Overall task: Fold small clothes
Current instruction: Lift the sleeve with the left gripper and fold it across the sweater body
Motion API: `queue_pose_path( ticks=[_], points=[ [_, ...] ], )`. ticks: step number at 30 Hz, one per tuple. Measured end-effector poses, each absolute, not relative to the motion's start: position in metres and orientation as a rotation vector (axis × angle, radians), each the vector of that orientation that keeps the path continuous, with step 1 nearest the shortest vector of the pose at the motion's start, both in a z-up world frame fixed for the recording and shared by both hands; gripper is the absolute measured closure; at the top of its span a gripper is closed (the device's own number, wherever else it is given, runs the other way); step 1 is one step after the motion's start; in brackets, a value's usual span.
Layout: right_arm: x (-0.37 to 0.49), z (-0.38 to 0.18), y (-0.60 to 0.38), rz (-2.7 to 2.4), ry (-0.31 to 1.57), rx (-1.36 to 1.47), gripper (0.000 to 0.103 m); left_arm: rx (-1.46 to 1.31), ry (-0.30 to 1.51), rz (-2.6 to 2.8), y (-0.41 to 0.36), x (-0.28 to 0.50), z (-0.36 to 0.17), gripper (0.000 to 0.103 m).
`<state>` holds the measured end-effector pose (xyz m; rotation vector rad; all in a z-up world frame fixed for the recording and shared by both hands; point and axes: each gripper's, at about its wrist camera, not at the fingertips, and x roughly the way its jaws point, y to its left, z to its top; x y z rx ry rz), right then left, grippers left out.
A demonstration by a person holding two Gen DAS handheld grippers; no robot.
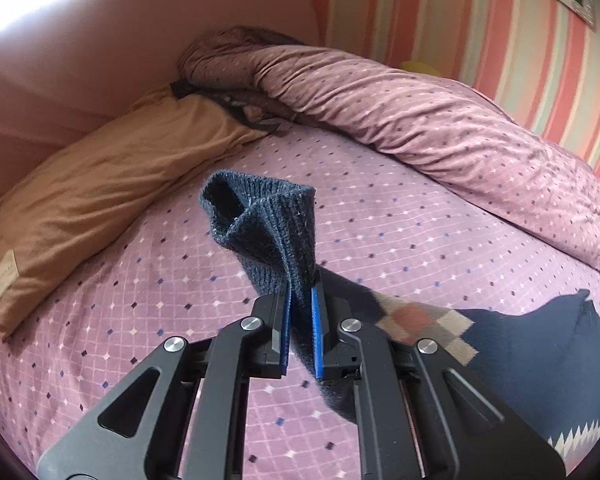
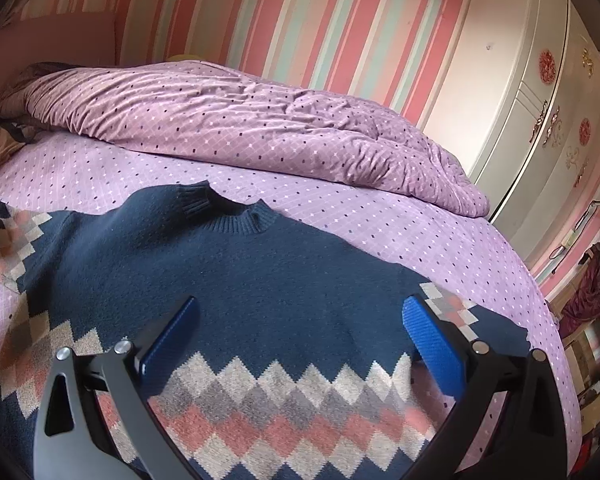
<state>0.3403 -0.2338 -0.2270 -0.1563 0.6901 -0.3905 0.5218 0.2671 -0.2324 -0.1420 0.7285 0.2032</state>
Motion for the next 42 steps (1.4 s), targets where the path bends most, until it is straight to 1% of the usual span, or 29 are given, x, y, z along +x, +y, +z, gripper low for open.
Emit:
queue_pose_path(
  ticks=[6, 10, 16, 23, 28, 33, 38, 39, 40, 41, 42],
  points=[
    [0.333, -0.218, -0.255, -0.400, 0.682, -0.142, 0.001, -0.073, 0.698, 0.131, 0.197, 0.516, -0.207, 0.097],
    [0.325, -0.212, -0.274, -0.400, 0.671, -0.134, 0.001, -0.052, 0.688, 0.036, 0.132, 0.510, -0.199, 0.097],
    [0.314, -0.213, -0.313, -0.412, 0.675, -0.095, 0.001, -0.028, 0.706, -0.170, -0.006, 0.502, -0.198, 0.097],
    [0.298, -0.224, -0.363, -0.434, 0.683, -0.071, 0.001, 0.005, 0.763, -0.378, -0.171, 0.480, -0.229, 0.097],
    [0.284, -0.235, -0.406, -0.478, 0.704, -0.024, 0.001, 0.037, 0.819, -0.469, -0.258, 0.461, -0.263, 0.097],
    [0.270, -0.242, -0.443, -0.522, 0.712, 0.010, 0.001, 0.099, 0.862, -0.488, -0.321, 0.439, -0.297, 0.097],
    [0.257, -0.248, -0.466, -0.551, 0.713, 0.034, 0.001, 0.167, 0.885, -0.465, -0.353, 0.436, -0.322, 0.097],
    [0.256, -0.249, -0.469, -0.554, 0.717, 0.041, 0.001, 0.196, 0.907, -0.454, -0.359, 0.436, -0.332, 0.095],
    [0.255, -0.251, -0.471, -0.556, 0.721, 0.049, 0.001, 0.212, 0.938, -0.449, -0.363, 0.436, -0.341, 0.088],
    [0.254, -0.253, -0.473, -0.558, 0.724, 0.052, 0.001, 0.215, 0.968, -0.443, -0.366, 0.437, -0.349, 0.084],
    [0.252, -0.253, -0.473, -0.561, 0.726, 0.053, 0.001, 0.199, 0.997, -0.442, -0.365, 0.436, -0.357, 0.071]
  ],
)
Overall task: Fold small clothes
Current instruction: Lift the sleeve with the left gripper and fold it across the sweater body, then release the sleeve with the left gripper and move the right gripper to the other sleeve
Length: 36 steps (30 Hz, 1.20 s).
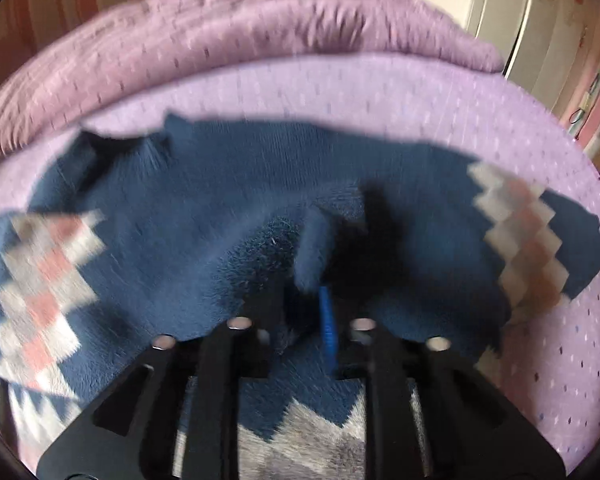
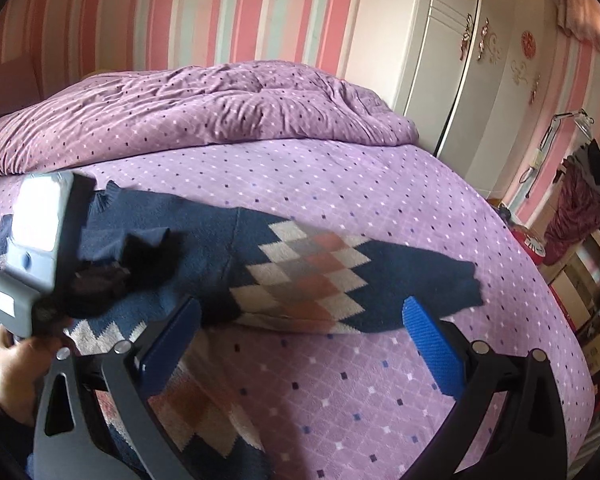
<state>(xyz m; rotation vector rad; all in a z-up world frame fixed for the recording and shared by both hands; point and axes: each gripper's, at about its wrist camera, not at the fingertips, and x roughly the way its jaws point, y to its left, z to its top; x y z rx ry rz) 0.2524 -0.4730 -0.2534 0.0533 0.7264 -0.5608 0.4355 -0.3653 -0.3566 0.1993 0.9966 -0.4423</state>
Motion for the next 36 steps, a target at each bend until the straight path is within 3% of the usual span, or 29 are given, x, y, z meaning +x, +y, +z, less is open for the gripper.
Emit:
queue_pose_path(
  ticks=[1, 3, 4, 7, 11, 16, 20, 23, 30, 36],
  points=[
    [0.251, -0.254, -0.474, -0.562, 0.729, 0.052, 0.001, 0.186, 1.006, -0.451, -0.364, 0.433, -0.359, 0.053],
    [0.249, -0.253, -0.473, -0.562, 0.727, 0.043, 0.001, 0.166, 0.994, -0.466, -0.357, 0.422, -0.355, 0.036],
    [0.249, -0.252, -0.473, -0.563, 0.724, 0.035, 0.001, 0.156, 0.977, -0.474, -0.353, 0.416, -0.348, 0.029],
    [0.247, -0.251, -0.473, -0.569, 0.719, 0.029, 0.001, 0.110, 0.908, -0.512, -0.334, 0.402, -0.321, 0.023],
    [0.244, -0.251, -0.476, -0.569, 0.708, 0.052, 0.001, 0.121, 0.853, -0.475, -0.320, 0.410, -0.303, 0.021],
    [0.242, -0.257, -0.479, -0.562, 0.721, 0.060, 0.001, 0.175, 0.957, -0.423, -0.335, 0.443, -0.345, 0.032],
    [0.241, -0.261, -0.482, -0.571, 0.736, 0.020, 0.001, 0.273, 1.020, -0.447, -0.360, 0.437, -0.380, 0.031],
    [0.238, -0.264, -0.492, -0.585, 0.747, 0.033, 0.001, 0.392, 0.932, -0.432, -0.375, 0.419, -0.383, 0.030],
    [0.228, -0.269, -0.517, -0.613, 0.728, 0.078, 0.001, 0.255, 0.836, -0.424, -0.317, 0.401, -0.321, 0.004],
    [0.212, -0.283, -0.556, -0.650, 0.706, 0.172, 0.001, 0.163, 0.812, -0.374, -0.236, 0.392, -0.277, 0.003]
  ],
)
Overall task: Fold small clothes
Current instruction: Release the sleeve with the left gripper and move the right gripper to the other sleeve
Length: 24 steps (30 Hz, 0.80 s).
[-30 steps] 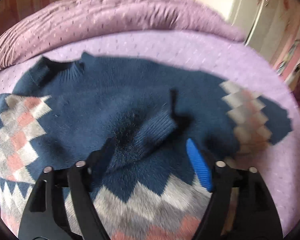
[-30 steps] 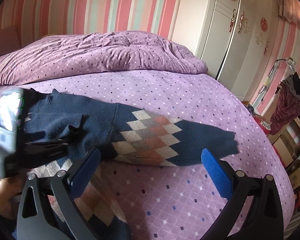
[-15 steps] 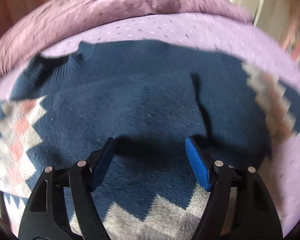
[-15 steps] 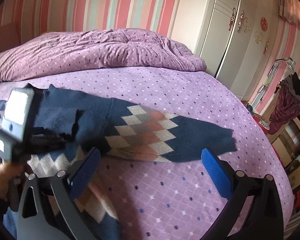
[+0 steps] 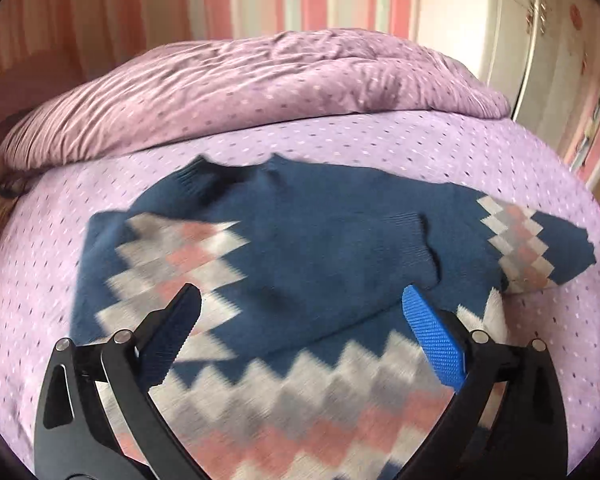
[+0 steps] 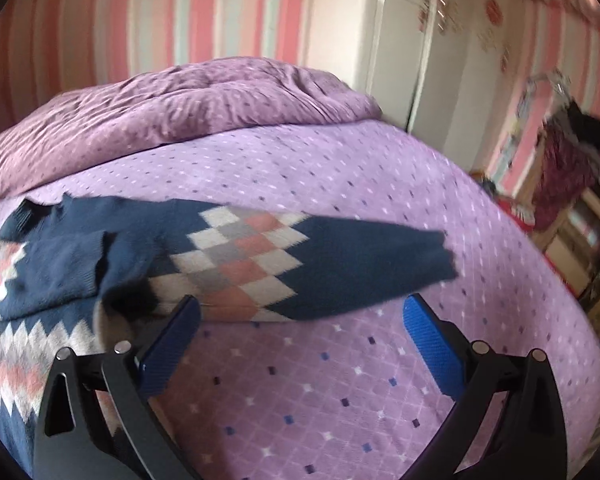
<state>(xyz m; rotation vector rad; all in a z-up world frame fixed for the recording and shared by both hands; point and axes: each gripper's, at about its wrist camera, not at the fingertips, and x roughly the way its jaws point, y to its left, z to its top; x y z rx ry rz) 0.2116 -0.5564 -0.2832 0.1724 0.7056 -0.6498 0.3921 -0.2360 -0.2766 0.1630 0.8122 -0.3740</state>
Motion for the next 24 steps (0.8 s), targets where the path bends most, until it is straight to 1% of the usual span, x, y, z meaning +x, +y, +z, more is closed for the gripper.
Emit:
queue_pose_path(
  ticks=[5, 9, 15, 20, 22, 23, 24],
  points=[
    [0.203, -0.302, -0.595, -0.669, 0.692, 0.265, 0.001, 0.113, 0.810, -0.307, -0.187, 0.390, -0.271, 0.003],
    [0.208, -0.311, -0.619, -0.669, 0.683, 0.319, 0.001, 0.073, 0.834, -0.293, -0.167, 0.394, -0.272, 0.003],
    [0.211, -0.325, -0.668, -0.717, 0.647, 0.434, 0.001, 0.101, 0.826, -0.289, -0.157, 0.385, -0.267, 0.003],
    [0.218, -0.348, -0.706, -0.794, 0.676, 0.475, 0.002, 0.132, 0.822, -0.286, -0.154, 0.381, -0.264, 0.003],
    [0.222, -0.358, -0.716, -0.792, 0.685, 0.515, 0.010, 0.130, 0.829, -0.292, -0.153, 0.381, -0.263, 0.003],
    [0.223, -0.363, -0.721, -0.786, 0.691, 0.540, 0.012, 0.126, 0.833, -0.297, -0.152, 0.382, -0.261, 0.003],
    [0.226, -0.368, -0.726, -0.791, 0.701, 0.559, 0.016, 0.117, 0.833, -0.294, -0.150, 0.383, -0.259, 0.003]
  ],
)
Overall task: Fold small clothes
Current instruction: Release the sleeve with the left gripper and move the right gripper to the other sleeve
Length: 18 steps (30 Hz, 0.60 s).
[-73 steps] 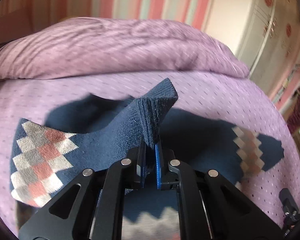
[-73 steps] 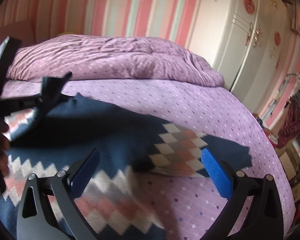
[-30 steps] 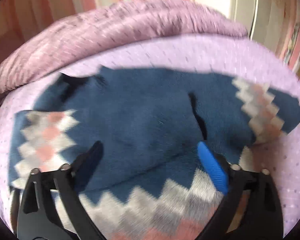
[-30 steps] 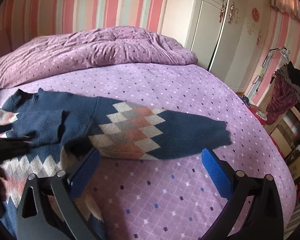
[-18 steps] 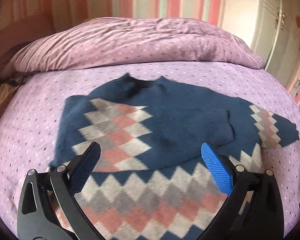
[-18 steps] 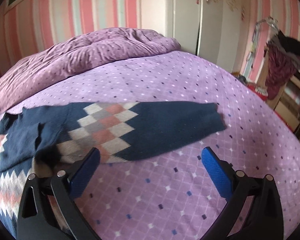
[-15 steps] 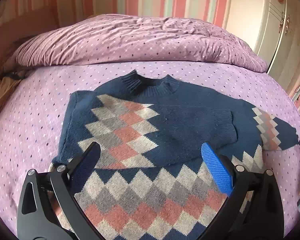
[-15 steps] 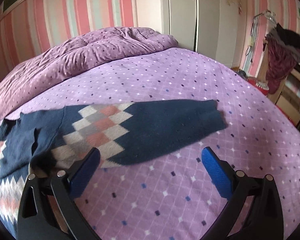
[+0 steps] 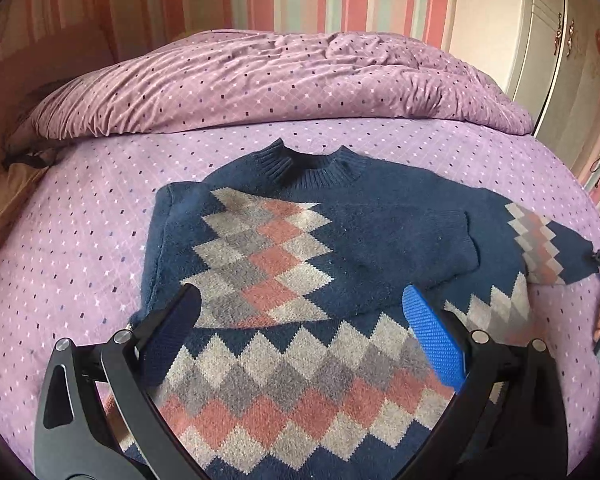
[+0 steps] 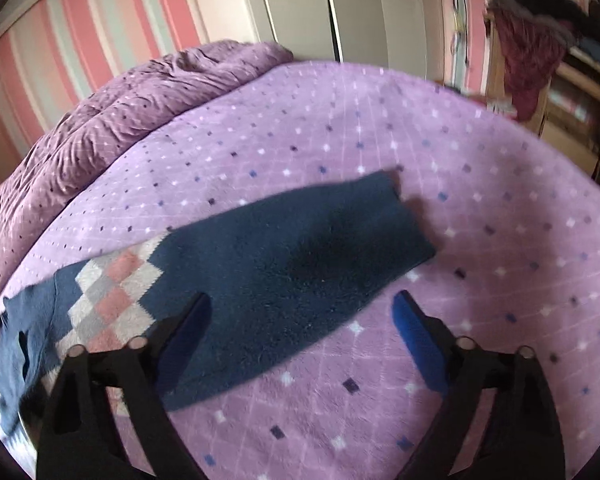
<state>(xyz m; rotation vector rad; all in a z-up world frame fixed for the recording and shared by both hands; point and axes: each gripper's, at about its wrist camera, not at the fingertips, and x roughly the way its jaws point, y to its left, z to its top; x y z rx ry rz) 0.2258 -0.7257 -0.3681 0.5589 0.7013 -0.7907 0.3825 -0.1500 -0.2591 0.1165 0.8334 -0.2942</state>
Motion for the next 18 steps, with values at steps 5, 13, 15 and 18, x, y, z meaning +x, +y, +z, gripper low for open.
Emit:
queue_pose_path(
  ticks=[5, 13, 15, 18],
  points=[
    [0.228, -0.379, -0.740, -0.807, 0.689, 0.634, 0.029, 0.096, 0.832, -0.297, -0.145, 0.383, -0.252, 0.003],
    [0.221, -0.386, -0.754, -0.830, 0.656, 0.708, 0.065, 0.062, 0.848, -0.325, -0.139, 0.387, -0.251, 0.003],
    [0.219, -0.386, -0.757, -0.828, 0.648, 0.720, 0.073, 0.070, 0.851, -0.321, -0.140, 0.391, -0.255, 0.003],
    [0.222, -0.386, -0.759, -0.816, 0.647, 0.706, 0.086, 0.080, 0.850, -0.332, -0.144, 0.396, -0.258, 0.003]
  ],
)
